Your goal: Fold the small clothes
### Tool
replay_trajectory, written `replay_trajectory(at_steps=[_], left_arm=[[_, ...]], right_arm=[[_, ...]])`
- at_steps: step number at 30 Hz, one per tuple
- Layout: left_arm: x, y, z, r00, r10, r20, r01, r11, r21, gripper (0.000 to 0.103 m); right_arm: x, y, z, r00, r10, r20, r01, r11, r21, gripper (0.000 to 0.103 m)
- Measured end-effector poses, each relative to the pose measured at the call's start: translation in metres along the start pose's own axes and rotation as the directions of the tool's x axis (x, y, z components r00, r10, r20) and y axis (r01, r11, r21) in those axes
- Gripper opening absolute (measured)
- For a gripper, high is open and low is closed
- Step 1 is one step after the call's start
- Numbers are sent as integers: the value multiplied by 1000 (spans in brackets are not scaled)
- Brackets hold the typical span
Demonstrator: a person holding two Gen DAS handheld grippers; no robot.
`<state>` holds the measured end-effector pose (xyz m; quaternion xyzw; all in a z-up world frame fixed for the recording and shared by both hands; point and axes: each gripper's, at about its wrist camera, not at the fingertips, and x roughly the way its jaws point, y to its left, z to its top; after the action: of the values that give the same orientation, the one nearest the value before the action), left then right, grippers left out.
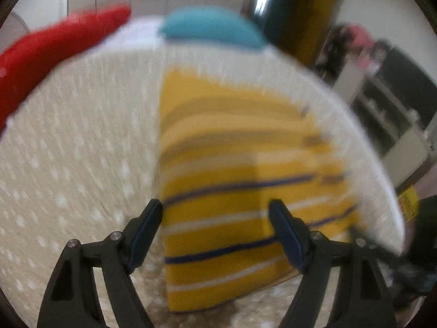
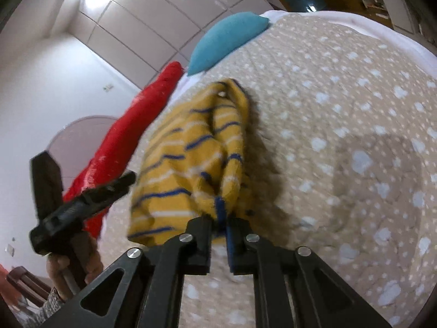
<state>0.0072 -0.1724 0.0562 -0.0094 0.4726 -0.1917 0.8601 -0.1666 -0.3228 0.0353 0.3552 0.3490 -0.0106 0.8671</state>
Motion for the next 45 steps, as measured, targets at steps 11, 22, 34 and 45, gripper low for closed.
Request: replay_trajectory(at_steps=[11,22,34,45], left_arm=[[-34,74,19,985,-153,84,163,979,-121,94],[33,48,24,918,-383,-99,372,921,-110,77],[-2,61,35,992,-111,-65,110,994,-18,79],[-69,74,-24,984,47,174,-40,998,-47,82]], right_arm=[[-6,5,68,999,-17,38,20,998,-66,84],[123,-3,104,966,112,-234,-100,993,61,61],[102,23,107,990,67,-126,-73,997,-40,57],[41,80,83,998,-53,35,61,962,-267,71]])
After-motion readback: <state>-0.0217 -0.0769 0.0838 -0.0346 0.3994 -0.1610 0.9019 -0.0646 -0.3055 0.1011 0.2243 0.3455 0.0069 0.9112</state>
